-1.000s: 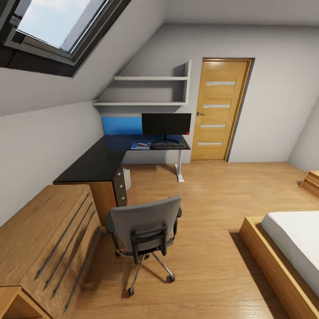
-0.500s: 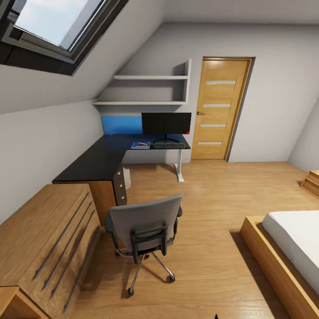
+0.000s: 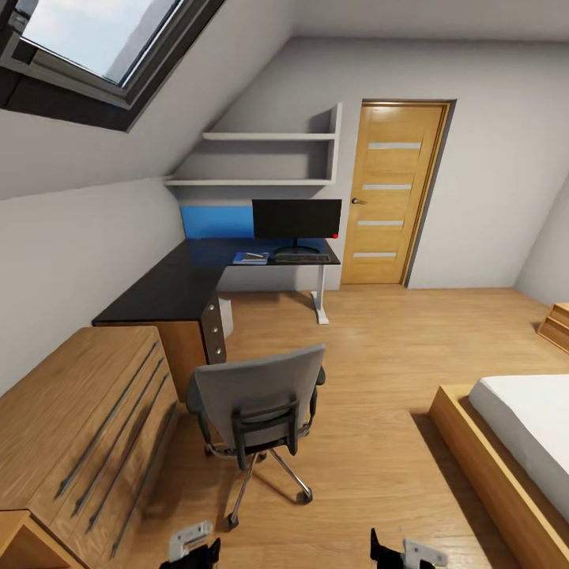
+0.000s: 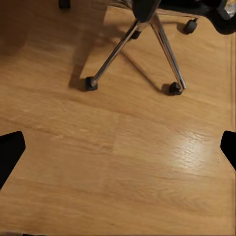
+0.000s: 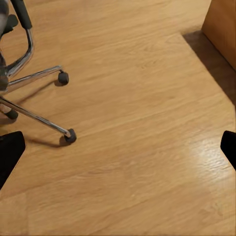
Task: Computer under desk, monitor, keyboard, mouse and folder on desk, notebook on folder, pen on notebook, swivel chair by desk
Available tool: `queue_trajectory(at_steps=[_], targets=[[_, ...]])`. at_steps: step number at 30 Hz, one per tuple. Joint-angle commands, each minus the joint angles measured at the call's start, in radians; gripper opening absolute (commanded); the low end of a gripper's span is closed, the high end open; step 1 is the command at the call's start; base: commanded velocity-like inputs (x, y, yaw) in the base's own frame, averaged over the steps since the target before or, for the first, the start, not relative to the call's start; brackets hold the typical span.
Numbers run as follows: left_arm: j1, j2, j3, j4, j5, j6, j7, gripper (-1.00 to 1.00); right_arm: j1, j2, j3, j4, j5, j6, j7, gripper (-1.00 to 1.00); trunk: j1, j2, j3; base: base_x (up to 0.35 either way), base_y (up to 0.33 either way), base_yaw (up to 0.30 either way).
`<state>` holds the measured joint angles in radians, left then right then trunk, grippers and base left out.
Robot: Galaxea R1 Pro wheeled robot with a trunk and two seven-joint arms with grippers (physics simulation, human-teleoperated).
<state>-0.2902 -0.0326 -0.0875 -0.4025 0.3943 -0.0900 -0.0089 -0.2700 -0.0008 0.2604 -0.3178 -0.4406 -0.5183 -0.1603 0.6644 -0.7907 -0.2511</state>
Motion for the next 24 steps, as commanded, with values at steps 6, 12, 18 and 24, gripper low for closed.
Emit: queue_trajectory(at_steps=[6,12,18,24], targets=[[-0.07,-0.005,-0.006,0.001,0.011,0.005,0.02,1.0,-0.111,0.031,0.009,-0.002,0.003,0.095,-0.009,1.0,0.023,-0.043,-0.02,0.0,0.0,0.0],[-0.12,-0.009,-0.006,0.001,0.011,0.02,0.024,1.0,-0.167,0.053,0.012,-0.004,0.011,0.111,-0.009,1.0,0.046,-0.085,-0.039,0.0,0.0,0.0],[-0.157,-0.002,-0.006,-0.011,0.009,0.036,0.024,1.0,-0.23,0.115,0.015,-0.004,0.118,0.166,-0.01,1.0,0.069,-0.127,-0.058,0.0,0.0,0.0],[-0.217,0.017,-0.006,-0.016,0.009,0.124,0.026,1.0,-0.295,0.154,0.016,-0.008,0.2,0.23,-0.011,1.0,0.092,-0.169,-0.077,0.0,0.0,0.0]])
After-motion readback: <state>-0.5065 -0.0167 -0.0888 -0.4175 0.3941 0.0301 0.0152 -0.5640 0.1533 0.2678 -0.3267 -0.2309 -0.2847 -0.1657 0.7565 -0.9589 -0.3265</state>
